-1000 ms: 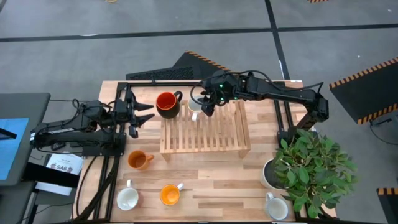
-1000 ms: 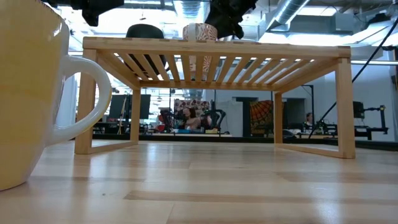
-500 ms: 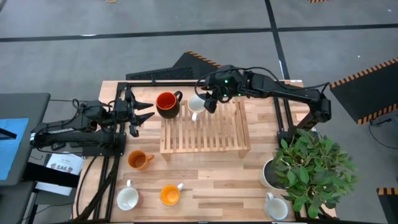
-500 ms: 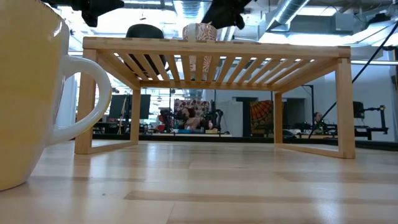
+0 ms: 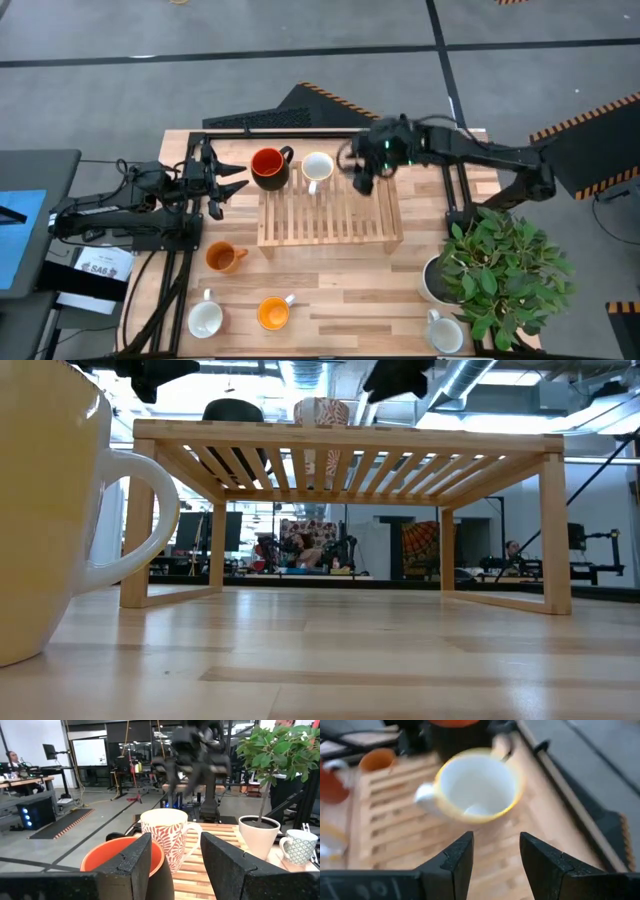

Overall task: Place coffee mugs
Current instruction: Put the orange patterned mug on the shelf

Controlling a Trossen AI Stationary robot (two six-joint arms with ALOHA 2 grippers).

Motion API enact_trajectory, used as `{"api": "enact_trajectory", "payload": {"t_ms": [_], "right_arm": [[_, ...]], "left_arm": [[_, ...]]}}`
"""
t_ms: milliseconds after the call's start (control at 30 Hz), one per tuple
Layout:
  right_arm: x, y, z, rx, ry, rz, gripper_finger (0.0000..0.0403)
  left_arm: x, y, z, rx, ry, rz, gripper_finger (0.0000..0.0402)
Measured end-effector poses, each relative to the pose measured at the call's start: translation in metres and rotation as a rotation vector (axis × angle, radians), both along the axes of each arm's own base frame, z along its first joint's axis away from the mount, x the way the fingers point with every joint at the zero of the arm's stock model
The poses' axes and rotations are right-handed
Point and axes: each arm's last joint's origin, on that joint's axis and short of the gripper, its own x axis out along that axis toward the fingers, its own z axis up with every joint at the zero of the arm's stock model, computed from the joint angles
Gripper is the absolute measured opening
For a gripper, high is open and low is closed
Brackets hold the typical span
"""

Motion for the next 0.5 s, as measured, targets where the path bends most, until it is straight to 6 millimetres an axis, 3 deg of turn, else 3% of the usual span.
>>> {"api": "enact_trajectory", "payload": {"t_ms": [200, 333, 500], "right_arm": [[0.0, 0.027, -0.051, 0.024, -0.087, -0.02, 0.0187], [0.011, 0.035, -0.067, 0.049, -0.178, -0.012, 0.0173], [0.024, 0.04, -0.081, 0.015, -0.152, -0.048, 0.0129]], "left_arm": [[0.0, 0.0, 0.0, 0.006, 0.002, 0.001, 0.0158], [0.0, 0.0, 0.0, 0.008, 0.003, 0.001, 0.0158], [0.0, 0.0, 0.0, 0.0, 0.003, -0.001, 0.0158]]}}
